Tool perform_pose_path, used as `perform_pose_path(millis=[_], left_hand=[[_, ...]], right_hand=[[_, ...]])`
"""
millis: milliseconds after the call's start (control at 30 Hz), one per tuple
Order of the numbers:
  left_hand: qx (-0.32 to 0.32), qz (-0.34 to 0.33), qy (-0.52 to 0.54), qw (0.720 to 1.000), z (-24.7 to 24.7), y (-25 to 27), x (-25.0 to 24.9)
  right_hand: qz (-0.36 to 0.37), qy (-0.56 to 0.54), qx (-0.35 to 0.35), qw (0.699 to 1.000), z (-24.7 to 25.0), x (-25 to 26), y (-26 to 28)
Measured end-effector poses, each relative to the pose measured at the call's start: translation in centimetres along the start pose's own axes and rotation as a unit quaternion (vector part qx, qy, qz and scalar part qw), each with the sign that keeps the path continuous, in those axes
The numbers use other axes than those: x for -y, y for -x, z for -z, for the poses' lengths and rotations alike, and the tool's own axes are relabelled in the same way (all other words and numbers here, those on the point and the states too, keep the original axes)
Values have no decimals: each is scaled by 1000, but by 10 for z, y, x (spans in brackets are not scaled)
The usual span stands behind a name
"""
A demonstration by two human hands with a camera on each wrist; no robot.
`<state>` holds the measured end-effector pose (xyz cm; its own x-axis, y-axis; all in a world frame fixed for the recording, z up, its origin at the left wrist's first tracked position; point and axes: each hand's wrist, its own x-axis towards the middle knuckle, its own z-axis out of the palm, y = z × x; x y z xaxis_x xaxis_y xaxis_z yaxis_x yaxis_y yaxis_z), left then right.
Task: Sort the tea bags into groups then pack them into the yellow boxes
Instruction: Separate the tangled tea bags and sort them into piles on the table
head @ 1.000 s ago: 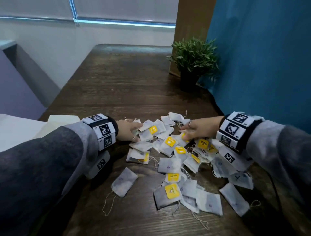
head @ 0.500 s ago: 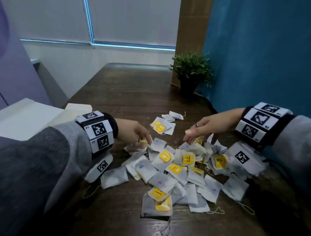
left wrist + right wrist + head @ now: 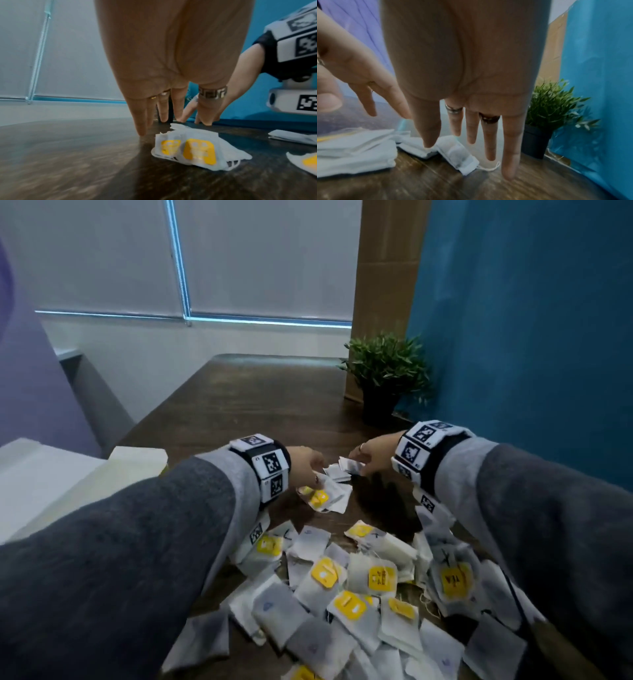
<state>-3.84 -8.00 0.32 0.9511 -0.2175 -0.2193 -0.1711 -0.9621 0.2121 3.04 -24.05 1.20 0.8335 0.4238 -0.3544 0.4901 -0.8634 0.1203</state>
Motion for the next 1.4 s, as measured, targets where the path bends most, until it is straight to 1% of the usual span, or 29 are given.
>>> perform_pose_path(millis=[67, 167, 233, 300, 367, 433, 467, 500, 567, 667, 733, 833, 900, 933, 1000, 1033, 1100, 1133, 1167, 1267, 1300, 1333, 1400], left_hand=[[35, -13, -24, 999, -4, -10, -5], [93, -33, -77, 992, -11, -13, -6], [106, -42, -92, 989, -10, -9, -4], [108, -56, -58, 991, -4, -1, 1], [98, -69, 6, 993, 1, 10, 5], [62, -68, 58, 994, 2, 18, 11], [43, -59, 70, 995, 1, 20, 13], [27, -46, 71, 996, -1, 21, 14], [8, -17, 51, 999, -8, 20, 15], [9, 5, 41, 999, -17, 13, 15], [14, 10, 58, 998, -18, 12, 15], [35, 26, 112, 993, -13, 12, 21], [28, 39, 173, 984, -9, 13, 27], [16, 43, 201, 979, -7, 14, 30], [-11, 49, 283, 958, -4, 17, 36], [-22, 47, 343, 938, -2, 20, 37], [-46, 47, 466, 882, 0, 26, 39], [-60, 44, 511, 856, 1, 30, 40], [-72, 39, 538, 839, 3, 32, 42], [-80, 30, 582, 809, 9, 41, 44], [-86, 35, 607, 789, 11, 44, 43], [-95, 39, 640, 762, 13, 46, 42], [-93, 40, 709, 698, 19, 55, 38]], right_hand=[[0, 22, 30, 999, -5, 6, -12], [7, 48, 40, 998, -12, 10, -18], [24, 46, 39, 998, -14, 8, -15], [45, 29, 51, 997, -13, 6, -6], [72, -16, 52, 996, -13, 2, 5], [89, -65, 42, 993, -16, -1, 14], [85, -88, 39, 992, -19, -2, 16], [73, -110, 36, 991, -22, -3, 18], [53, -117, 31, 991, -27, -5, 18], [35, -100, 28, 994, -31, -12, 14], [28, -127, 17, 991, -31, -16, 16], [41, -235, -15, 971, -23, -19, 18], [56, -306, -9, 950, -19, -17, 14], [67, -319, 0, 945, -18, -14, 11], [83, -301, 19, 950, -21, -6, 4], [92, -281, 25, 955, -23, -1, 0], [115, -243, 25, 963, -26, 8, -6], [124, -230, 20, 965, -26, 12, -9], [136, -220, 13, 966, -25, 15, -10], [146, -207, 6, 967, -20, 16, -9], [151, -209, -4, 966, -19, 15, -8], [151, -216, -18, 965, -17, 13, -5], [152, -237, -56, 958, -13, 7, 1]])
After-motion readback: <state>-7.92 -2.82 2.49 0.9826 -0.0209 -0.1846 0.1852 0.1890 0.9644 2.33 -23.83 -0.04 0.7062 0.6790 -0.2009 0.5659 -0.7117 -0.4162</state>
